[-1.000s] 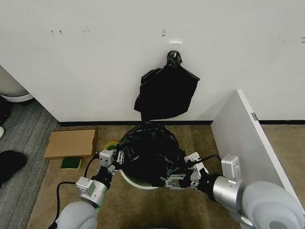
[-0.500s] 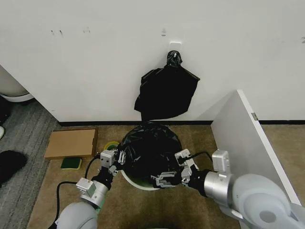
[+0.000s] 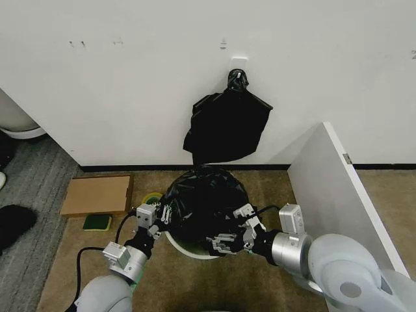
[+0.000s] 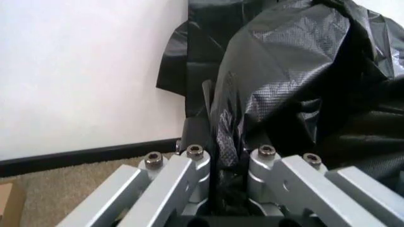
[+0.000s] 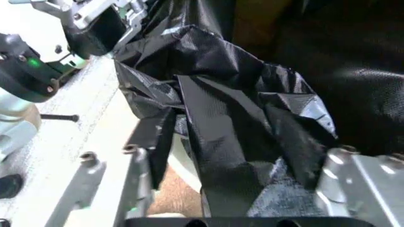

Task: Place the garbage bag over the trash bin.

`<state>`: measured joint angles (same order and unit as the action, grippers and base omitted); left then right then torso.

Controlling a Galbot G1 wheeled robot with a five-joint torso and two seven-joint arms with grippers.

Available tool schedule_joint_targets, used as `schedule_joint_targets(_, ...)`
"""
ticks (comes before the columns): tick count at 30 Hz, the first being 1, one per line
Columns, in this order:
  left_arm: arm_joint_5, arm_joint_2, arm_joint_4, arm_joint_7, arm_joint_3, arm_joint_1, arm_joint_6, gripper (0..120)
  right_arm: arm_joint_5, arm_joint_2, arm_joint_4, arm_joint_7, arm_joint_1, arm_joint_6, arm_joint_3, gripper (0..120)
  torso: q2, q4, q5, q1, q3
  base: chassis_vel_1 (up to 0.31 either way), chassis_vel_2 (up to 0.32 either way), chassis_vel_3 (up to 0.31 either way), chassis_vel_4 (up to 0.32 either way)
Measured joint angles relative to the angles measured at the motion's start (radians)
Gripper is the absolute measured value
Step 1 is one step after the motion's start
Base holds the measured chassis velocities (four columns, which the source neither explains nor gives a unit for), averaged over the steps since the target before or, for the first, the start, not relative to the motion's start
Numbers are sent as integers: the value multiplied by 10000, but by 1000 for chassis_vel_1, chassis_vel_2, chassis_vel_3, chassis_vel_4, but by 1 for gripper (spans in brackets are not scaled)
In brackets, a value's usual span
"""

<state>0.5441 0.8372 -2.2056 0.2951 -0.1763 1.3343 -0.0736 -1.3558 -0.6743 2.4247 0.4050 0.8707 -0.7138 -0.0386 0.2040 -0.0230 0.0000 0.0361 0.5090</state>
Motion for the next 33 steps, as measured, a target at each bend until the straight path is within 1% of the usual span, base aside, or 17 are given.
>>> schedule_joint_targets(3, 136, -6, -1, 22, -38, -23, 45, 4, 212, 1, -16, -15, 38, 12, -5, 38, 0, 0, 0, 0, 0, 0, 0, 0, 0)
schedule_joint_targets(6, 278, -10, -4, 68, -58, -50, 134, 4, 549, 0, -17, -31, 89, 93, -39, 28, 0, 1, 0, 0, 0, 0, 0, 0, 0)
schedule_joint_targets(7, 278, -10, -4, 68, -58, -50, 134, 4, 549, 0, -17, -31, 89, 93, -39, 28, 0, 1, 0, 0, 0, 0, 0, 0, 0)
schedule_joint_targets(10, 627, 33, -13, 217, -76, -124, 355, 4, 1191, 14, 11, -193, 289, 256, -55, 14, 0, 1, 0, 0, 0, 0, 0, 0, 0)
schedule_joint_targets(13, 876, 79, 5, 345, -87, -206, 526, 4, 1652, 41, 90, -368, 476, 378, -56, 1, 0, 0, 1, 0, 0, 0, 0, 0, 0)
schedule_joint_targets(15, 983, 97, 10, 407, -86, -235, 603, 4, 1852, 54, 120, -461, 525, 448, -63, 0, 0, 0, 0, 0, 0, 0, 0, 0, 0)
schedule_joint_targets(17, 1346, 156, 32, 629, -71, -331, 791, 4, 2550, 105, 213, -795, 650, 712, -145, 0, 0, 1, 1, 0, -2, 0, 0, 0, 0)
schedule_joint_targets(21, 2742, 431, 186, 1446, -27, -772, 1141, 4, 4614, 279, 474, -1813, 1034, 1517, -580, 0, 0, -1, 0, 0, -2, 0, 0, 0, 0)
schedule_joint_targets(22, 2742, 431, 186, 1446, -27, -772, 1141, 4, 4614, 279, 474, -1813, 1034, 1517, -580, 0, 0, -1, 0, 0, -2, 0, 0, 0, 0)
schedule_joint_targets(23, 2950, 471, 194, 1562, -27, -841, 1183, 4, 4908, 298, 504, -1952, 1095, 1642, -665, 0, 0, 0, 0, 0, -1, 0, 0, 0, 0)
schedule_joint_targets(24, 3409, 548, 201, 1822, -27, -1011, 1312, 4, 5601, 324, 542, -2254, 1243, 1904, -853, 0, 0, 0, 0, 0, -1, 0, 0, 0, 0)
schedule_joint_targets(26, 3962, 635, 210, 2180, -29, -1257, 1511, 4, 6310, 330, 546, -2598, 1371, 2134, -1048, 0, 0, 0, 0, 0, -2, 0, 0, 0, 0)
schedule_joint_targets(29, 4658, 752, 230, 2634, -54, -1633, 1733, 4, 6996, 342, 502, -2991, 1440, 2383, -1232, 0, 0, -1, 0, 0, -1, 0, 0, 0, 0)
schedule_joint_targets(31, 4865, 768, 229, 2740, -77, -1720, 1786, 4, 7159, 364, 475, -3083, 1464, 2448, -1265, 0, 0, 0, 1, 0, -1, 0, 0, 0, 0)
schedule_joint_targets(33, 5519, 774, 155, 2976, -164, -1923, 1968, 4, 7540, 436, 384, -3310, 1589, 2598, -1344, 0, 0, 1, 0, 0, -1, 0, 0, 0, 0)
